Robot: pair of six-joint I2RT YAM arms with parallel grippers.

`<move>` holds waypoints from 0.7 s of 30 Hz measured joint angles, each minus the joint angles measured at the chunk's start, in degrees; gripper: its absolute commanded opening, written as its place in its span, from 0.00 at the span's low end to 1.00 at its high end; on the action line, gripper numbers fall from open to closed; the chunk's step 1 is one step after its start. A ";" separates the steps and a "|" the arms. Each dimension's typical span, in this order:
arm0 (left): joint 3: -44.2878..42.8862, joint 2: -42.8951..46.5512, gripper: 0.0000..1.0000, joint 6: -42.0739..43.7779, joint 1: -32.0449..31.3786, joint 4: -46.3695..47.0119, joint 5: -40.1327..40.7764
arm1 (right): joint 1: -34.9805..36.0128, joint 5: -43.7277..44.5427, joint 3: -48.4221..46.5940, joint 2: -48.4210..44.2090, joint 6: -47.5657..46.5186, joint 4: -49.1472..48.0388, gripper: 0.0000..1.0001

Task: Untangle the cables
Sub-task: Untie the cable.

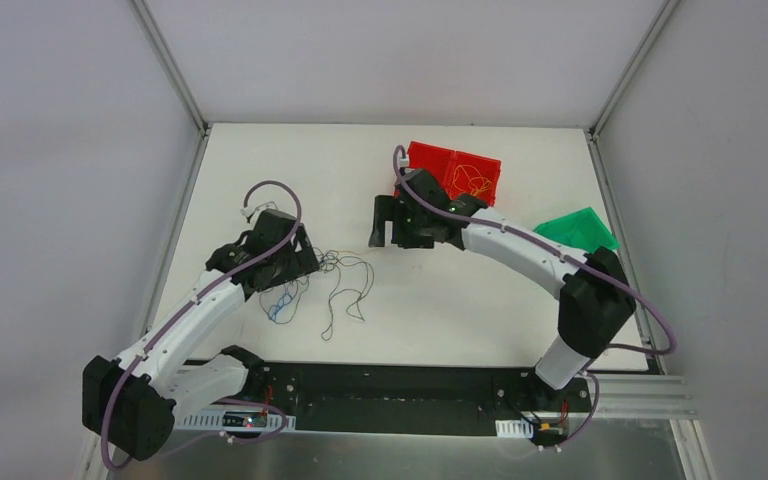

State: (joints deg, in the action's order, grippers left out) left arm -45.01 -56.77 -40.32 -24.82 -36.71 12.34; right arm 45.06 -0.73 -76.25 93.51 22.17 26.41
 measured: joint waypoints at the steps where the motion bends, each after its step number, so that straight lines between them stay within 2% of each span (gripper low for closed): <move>1: 0.42 -0.52 0.87 -0.04 0.20 0.74 -0.26 | 0.63 -0.48 -0.31 1.11 0.35 -0.98 0.85; 5: 1.84 -2.19 0.79 -0.24 1.53 3.85 -0.96 | 2.69 -1.27 -0.61 5.25 1.18 -3.52 0.81; 14: 3.74 -5.77 0.70 -0.50 3.58 8.87 -1.97 | 6.84 -1.05 -0.68 10.10 4.02 -4.87 0.78; 17: 4.09 -6.01 0.64 -0.55 3.93 9.84 -2.03 | 9.42 1.92 -0.92 11.67 5.57 -4.94 0.73; 21: 4.28 -6.08 0.62 -0.70 4.33 11.04 -1.81 | 12.26 8.70 -4.17 16.76 7.65 -2.19 0.66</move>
State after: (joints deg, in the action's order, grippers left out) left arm -40.73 -62.85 -41.01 -20.49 -25.67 10.52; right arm 57.32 7.97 -80.42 110.28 29.82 24.23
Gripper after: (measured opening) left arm 0.639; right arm 0.715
